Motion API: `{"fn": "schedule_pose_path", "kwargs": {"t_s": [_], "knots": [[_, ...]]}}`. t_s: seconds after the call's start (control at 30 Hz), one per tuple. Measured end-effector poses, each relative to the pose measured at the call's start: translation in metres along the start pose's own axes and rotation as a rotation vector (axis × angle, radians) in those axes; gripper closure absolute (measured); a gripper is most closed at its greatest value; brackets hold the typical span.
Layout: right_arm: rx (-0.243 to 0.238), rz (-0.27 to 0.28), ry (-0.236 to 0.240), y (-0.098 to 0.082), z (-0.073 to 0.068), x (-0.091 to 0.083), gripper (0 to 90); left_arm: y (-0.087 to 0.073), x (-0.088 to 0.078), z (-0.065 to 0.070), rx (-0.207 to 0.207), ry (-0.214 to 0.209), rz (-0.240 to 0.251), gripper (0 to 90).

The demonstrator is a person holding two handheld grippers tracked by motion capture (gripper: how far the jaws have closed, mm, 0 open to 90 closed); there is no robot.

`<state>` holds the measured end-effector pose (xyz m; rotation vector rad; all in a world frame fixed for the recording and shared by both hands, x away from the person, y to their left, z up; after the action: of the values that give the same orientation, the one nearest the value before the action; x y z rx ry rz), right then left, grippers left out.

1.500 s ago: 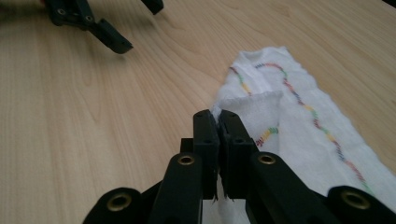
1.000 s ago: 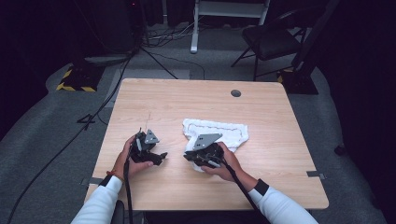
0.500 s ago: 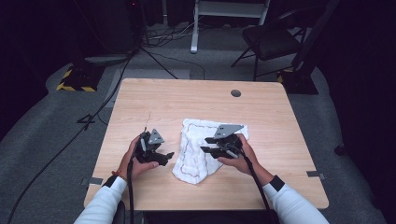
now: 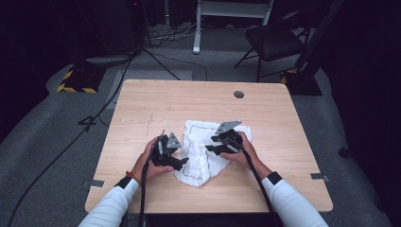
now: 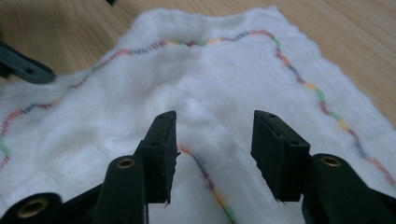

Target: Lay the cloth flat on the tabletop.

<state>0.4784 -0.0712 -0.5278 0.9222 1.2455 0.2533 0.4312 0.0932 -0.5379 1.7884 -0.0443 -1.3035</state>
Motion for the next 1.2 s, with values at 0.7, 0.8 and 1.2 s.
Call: {"fn": "schedule_pose_path", "kwargs": {"t_s": [0.7, 0.8, 1.2], "knots": [[-0.066, -0.022, 0.015, -0.005, -0.015, -0.006, 82.9, -0.008, 0.008, 0.012, 0.055, -0.103, -0.056, 57.1], [-0.062, -0.011, 0.009, -0.01, -0.015, -0.017, 83.0, -0.008, 0.007, 0.012, 0.051, -0.099, -0.057, 56.0], [-0.03, -0.005, 0.008, -0.067, -0.022, -0.093, 83.5, -0.01, 0.006, 0.014, 0.041, -0.09, -0.065, 51.6]]}}
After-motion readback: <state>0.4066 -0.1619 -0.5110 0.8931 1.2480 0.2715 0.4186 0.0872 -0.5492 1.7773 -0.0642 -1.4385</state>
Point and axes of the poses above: each handheld gripper's, and its own axes: x roughly forward along the jaws, y roughly out of its top, z roughly to its right, the point moved 8 cm from there along x, roughly forward along the jaws, and after that the axes turned 2 degrees about -x, right-handed, at the moved point
